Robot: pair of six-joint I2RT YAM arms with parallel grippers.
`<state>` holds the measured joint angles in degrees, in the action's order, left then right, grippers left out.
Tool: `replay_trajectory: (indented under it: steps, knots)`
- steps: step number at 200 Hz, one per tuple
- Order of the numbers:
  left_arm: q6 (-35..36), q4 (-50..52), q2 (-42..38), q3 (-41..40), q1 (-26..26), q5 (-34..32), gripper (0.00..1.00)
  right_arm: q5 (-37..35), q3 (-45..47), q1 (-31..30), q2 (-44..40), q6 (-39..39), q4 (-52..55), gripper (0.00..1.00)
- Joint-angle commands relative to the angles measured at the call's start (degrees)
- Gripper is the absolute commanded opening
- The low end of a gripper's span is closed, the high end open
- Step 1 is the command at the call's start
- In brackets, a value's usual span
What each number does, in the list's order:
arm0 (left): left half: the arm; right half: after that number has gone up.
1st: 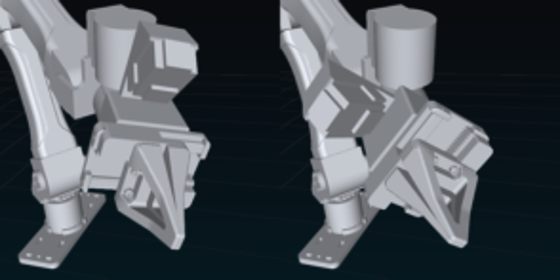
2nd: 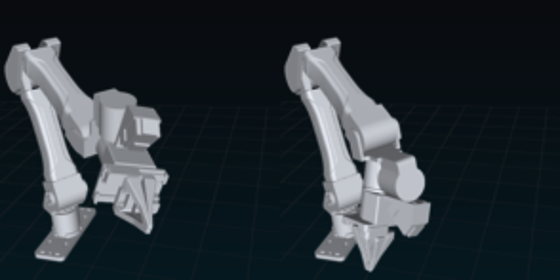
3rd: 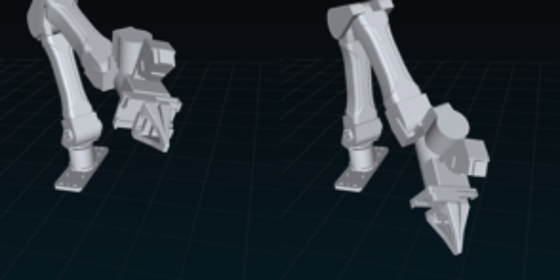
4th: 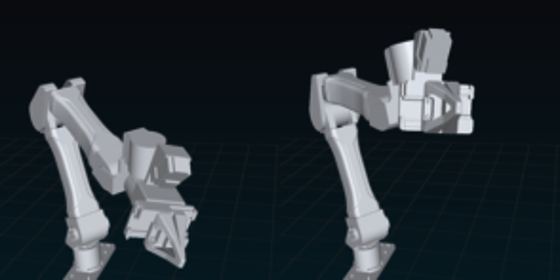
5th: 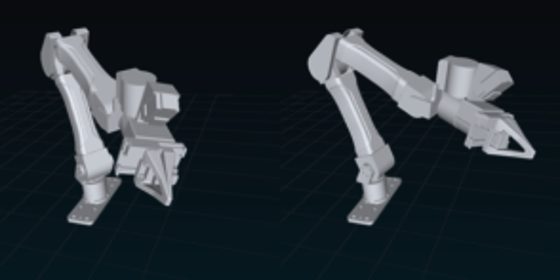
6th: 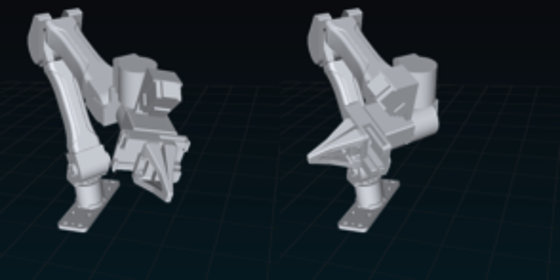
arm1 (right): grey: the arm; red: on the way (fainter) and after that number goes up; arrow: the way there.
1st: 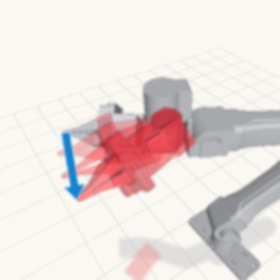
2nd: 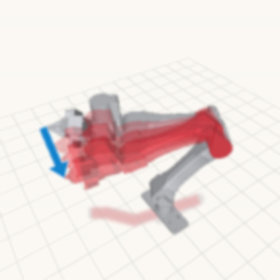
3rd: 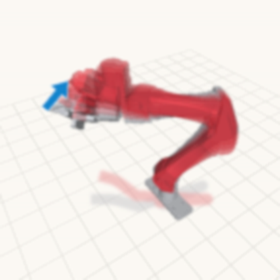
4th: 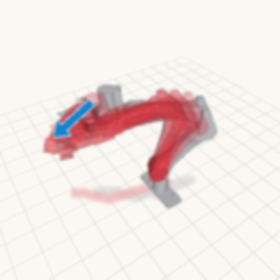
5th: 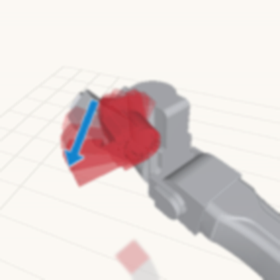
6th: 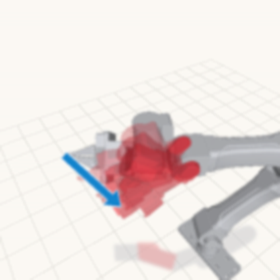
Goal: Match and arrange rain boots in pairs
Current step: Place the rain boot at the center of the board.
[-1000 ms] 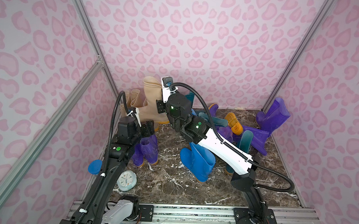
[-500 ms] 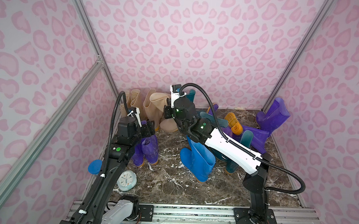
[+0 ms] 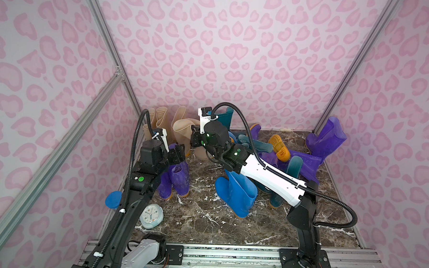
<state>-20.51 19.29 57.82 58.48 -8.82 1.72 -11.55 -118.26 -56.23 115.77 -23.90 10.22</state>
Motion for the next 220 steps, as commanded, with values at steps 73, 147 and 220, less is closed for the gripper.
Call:
replay_trajectory:
  steps: [73, 147, 220]
  knots:
    - [-0.4, -1.9, 0.7, 0.2, 0.4, 1.5, 0.76, 11.3, 4.3, 1.5, -6.6, 0.7, -3.1, 0.0]
    - [-8.3, -2.9, 1.1, 7.9, -1.0, 13.6, 0.86, 18.9, 5.2, 2.4, -6.0, -5.2, -2.2, 0.0]
    - [-10.5, -8.3, 9.5, 8.5, -1.0, 18.4, 0.69, 20.5, 21.2, 4.1, -13.6, -11.8, -12.1, 0.0]
